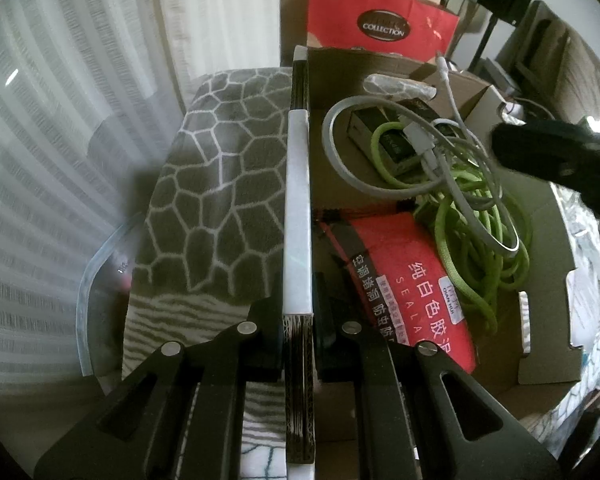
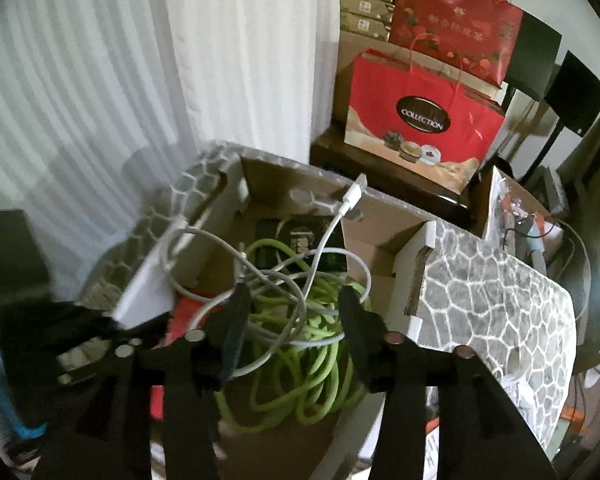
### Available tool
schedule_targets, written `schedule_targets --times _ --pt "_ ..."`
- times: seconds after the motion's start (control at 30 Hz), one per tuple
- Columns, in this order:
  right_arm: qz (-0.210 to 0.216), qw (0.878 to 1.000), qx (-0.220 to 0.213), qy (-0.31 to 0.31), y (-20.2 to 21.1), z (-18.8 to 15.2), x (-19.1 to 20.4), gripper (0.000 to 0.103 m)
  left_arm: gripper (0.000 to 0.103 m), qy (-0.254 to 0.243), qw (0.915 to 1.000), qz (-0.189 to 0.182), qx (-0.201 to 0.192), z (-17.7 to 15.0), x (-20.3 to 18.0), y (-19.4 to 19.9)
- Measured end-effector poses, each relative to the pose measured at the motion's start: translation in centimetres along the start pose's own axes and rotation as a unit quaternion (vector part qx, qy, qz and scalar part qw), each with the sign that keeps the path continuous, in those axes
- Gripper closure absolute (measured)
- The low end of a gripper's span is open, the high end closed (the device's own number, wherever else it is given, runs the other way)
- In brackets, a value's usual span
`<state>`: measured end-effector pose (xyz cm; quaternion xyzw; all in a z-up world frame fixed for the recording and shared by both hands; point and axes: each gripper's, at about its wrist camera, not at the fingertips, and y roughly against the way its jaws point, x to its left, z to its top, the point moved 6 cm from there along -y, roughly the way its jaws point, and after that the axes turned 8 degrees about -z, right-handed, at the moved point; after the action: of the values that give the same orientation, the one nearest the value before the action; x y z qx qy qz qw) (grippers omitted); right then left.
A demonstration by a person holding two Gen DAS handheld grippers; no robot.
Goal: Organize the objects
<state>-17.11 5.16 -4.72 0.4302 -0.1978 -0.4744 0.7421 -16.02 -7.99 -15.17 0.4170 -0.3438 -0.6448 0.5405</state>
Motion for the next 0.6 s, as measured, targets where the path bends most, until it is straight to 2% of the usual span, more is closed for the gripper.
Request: schedule_targets --times 0.27,0.43,0.6 --pt "0.017 1.000 -0.012 -0.024 4.4 -0.1 -2.9 0.050 0.093 0.000 1.0000 0.000 0.000 0.0 0.0 0.0" --pt "0.004 0.999 -0.018 -0.036 6.3 -1.4 -5.9 0.046 0.093 0.000 1.0000 0.000 0.000 0.0 -0.1 0.0" --pt "-0.016 0.998 -0.004 -0.053 6.2 -4.0 -8.9 0.046 0.093 0.000 1.0000 0.000 0.000 -0.1 0.0 0.0"
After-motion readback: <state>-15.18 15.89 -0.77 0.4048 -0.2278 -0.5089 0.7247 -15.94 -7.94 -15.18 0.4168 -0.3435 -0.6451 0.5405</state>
